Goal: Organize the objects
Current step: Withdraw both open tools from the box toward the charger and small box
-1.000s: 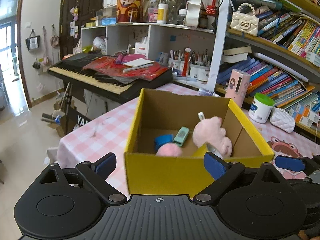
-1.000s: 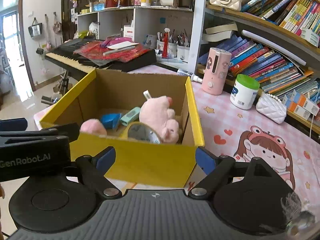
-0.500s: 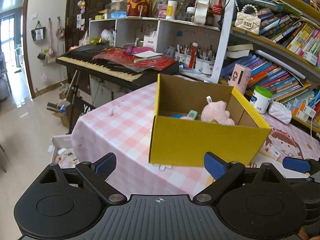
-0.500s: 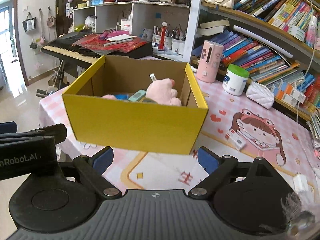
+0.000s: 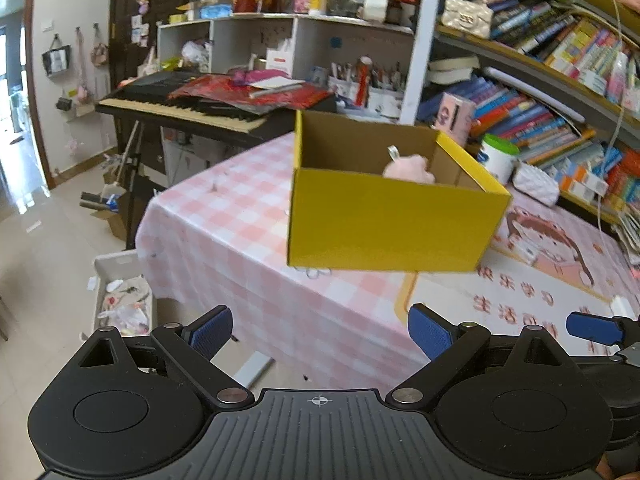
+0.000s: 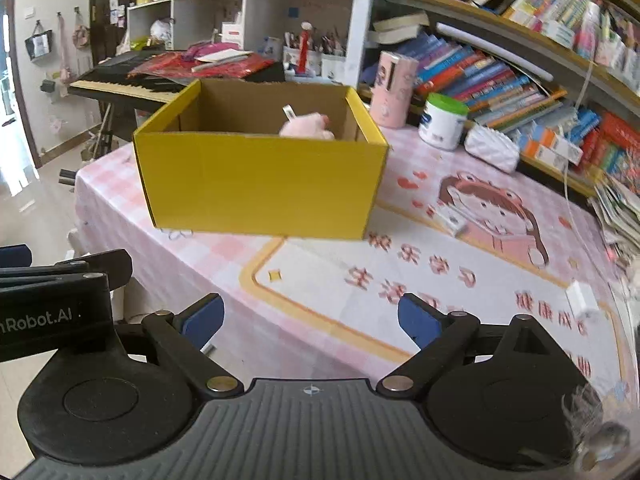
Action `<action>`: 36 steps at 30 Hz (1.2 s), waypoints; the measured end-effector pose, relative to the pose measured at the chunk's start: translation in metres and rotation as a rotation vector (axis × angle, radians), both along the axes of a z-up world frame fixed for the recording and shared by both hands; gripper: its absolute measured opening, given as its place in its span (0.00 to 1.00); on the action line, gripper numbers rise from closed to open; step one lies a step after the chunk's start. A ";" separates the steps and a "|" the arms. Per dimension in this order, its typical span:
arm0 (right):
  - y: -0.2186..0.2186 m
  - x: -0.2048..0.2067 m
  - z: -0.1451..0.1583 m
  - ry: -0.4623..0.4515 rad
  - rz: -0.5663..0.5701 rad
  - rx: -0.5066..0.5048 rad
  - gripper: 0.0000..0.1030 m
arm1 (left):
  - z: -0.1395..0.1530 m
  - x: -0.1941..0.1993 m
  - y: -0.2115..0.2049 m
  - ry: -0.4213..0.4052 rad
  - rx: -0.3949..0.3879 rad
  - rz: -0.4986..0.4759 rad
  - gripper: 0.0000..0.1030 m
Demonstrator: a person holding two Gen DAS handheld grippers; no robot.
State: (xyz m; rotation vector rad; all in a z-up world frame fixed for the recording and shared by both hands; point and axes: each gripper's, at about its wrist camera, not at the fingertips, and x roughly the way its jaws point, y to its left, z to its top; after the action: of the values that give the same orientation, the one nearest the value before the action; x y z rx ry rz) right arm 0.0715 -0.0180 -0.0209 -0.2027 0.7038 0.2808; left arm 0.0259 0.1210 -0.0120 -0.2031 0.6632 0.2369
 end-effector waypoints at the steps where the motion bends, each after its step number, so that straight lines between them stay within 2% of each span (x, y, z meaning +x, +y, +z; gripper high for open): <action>1: -0.003 -0.003 -0.001 0.003 -0.009 0.000 0.92 | -0.001 -0.001 -0.002 0.003 -0.001 -0.010 0.93; 10: -0.040 -0.020 -0.007 0.021 -0.137 0.000 0.92 | -0.005 0.000 -0.034 0.012 -0.002 -0.148 0.93; 23: -0.117 -0.024 -0.009 0.032 -0.369 0.002 0.92 | -0.008 0.028 -0.103 0.018 -0.002 -0.354 0.93; 30: -0.154 -0.010 -0.011 0.050 -0.431 0.005 0.92 | -0.008 0.050 -0.139 0.030 -0.003 -0.403 0.94; 36: -0.181 0.017 -0.012 0.058 -0.434 0.009 0.92 | -0.008 0.075 -0.164 0.034 0.006 -0.396 0.93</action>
State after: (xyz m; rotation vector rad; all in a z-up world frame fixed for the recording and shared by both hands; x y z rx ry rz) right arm 0.0883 -0.1995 -0.0331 -0.0301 0.7846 -0.1253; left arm 0.1008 -0.0427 -0.0201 -0.0590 0.7220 -0.1383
